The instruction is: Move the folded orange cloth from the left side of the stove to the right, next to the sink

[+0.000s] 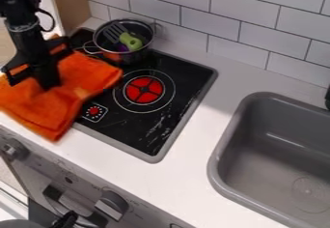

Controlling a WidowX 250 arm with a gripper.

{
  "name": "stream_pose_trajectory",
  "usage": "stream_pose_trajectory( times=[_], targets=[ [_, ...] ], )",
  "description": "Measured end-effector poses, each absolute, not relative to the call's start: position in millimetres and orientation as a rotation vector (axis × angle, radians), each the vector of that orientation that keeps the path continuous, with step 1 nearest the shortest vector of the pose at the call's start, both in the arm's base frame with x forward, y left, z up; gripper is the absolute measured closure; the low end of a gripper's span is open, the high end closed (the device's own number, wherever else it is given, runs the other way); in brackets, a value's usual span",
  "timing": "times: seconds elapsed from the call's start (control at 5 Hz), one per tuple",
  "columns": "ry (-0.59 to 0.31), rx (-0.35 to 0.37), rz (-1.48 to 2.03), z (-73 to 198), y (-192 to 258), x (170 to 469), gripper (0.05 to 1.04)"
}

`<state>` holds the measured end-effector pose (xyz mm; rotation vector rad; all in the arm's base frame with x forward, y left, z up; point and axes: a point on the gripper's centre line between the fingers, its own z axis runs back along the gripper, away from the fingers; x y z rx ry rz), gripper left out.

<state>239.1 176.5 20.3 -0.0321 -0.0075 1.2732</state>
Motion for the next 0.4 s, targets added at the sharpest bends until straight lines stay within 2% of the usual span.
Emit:
stream_pose_trajectory(
  times=[0.2, 0.4],
  targets=[
    [0.013, -0.064, 1.270, 21.0, 154.9, 236.4, 1.031],
    [0.023, -0.065, 1.272, 21.6, 140.3, 239.2, 1.030]
  ],
)
